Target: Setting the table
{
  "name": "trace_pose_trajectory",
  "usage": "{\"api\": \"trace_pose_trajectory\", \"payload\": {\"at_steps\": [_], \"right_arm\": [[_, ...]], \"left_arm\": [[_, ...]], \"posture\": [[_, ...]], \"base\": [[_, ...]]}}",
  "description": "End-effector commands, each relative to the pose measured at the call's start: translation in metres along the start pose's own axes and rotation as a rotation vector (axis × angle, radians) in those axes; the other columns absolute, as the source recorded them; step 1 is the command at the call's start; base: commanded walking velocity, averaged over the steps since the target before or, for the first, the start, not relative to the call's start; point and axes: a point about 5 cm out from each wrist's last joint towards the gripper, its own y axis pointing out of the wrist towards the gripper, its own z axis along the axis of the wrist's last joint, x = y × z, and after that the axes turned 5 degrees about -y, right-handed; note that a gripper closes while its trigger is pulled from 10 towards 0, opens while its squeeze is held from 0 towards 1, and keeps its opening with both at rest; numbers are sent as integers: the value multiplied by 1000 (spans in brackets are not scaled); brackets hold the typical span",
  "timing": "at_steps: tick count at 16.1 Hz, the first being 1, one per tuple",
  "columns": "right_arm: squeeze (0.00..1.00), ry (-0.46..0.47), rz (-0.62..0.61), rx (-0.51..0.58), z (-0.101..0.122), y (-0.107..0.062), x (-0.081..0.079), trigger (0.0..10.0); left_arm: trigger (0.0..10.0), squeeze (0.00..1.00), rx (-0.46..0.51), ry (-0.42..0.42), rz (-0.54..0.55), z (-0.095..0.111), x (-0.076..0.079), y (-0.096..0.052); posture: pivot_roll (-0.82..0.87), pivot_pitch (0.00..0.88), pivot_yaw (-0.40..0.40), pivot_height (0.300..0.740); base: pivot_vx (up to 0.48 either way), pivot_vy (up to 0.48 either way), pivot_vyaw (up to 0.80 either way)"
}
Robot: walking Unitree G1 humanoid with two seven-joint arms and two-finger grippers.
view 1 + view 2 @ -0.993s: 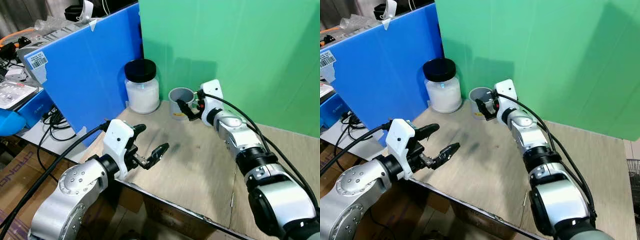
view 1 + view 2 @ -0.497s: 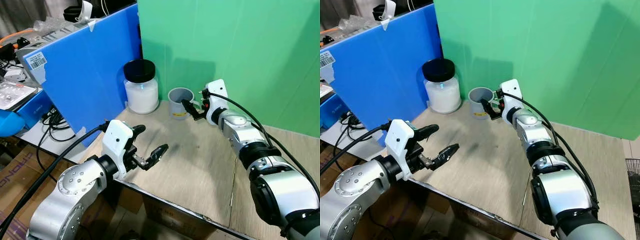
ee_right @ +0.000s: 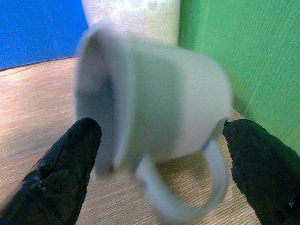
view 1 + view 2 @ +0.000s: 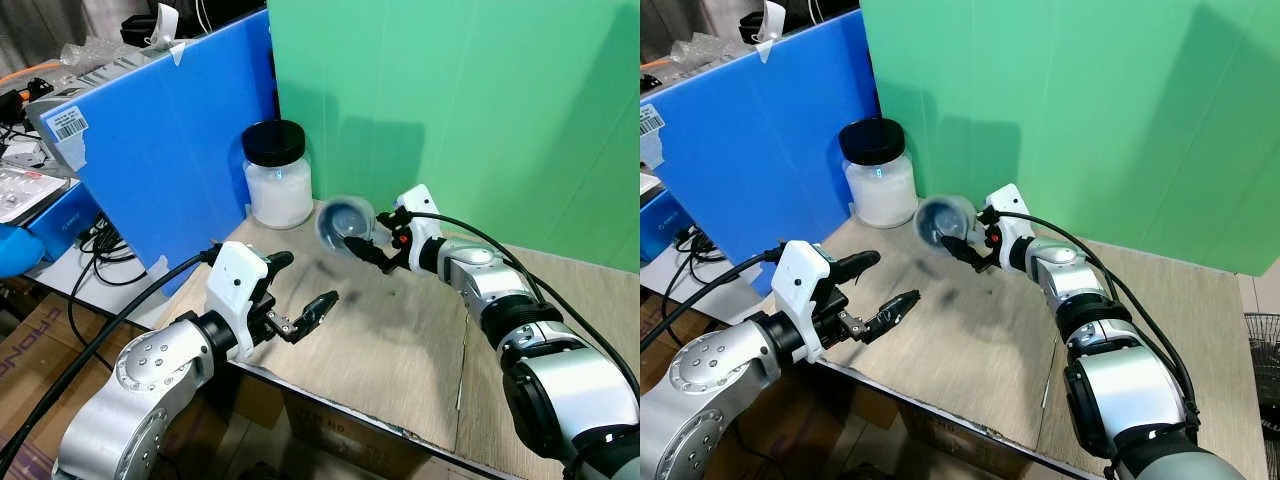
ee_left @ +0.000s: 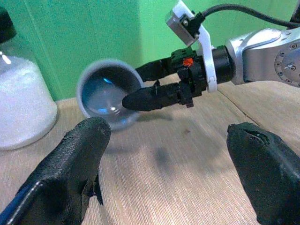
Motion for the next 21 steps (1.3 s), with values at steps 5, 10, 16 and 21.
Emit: {"api": "trace_pose_trajectory", "payload": {"at_steps": [5, 10, 16, 21], "right_arm": [[0, -25, -11, 0, 4, 2, 1, 0], [0, -34, -20, 6, 6, 2, 1, 0], [0, -46, -31, 27, 10, 1, 3, 0], [0, -20, -45, 76, 7, 1, -3, 0]], "left_arm": [[10000, 1000, 5, 18, -3, 3, 0, 0], [10000, 1000, 8, 23, 1, 5, 0, 0], [10000, 1000, 9, 29, 9, 5, -1, 1], [10000, 1000, 19, 38, 21, 5, -2, 3]], "posture": [[130, 0, 66, 740], [130, 0, 69, 740], [128, 0, 67, 740], [124, 0, 64, 740]], "base": [[0, 0, 0], [0, 0, 0], [0, 0, 0], [0, 0, 0]]}}
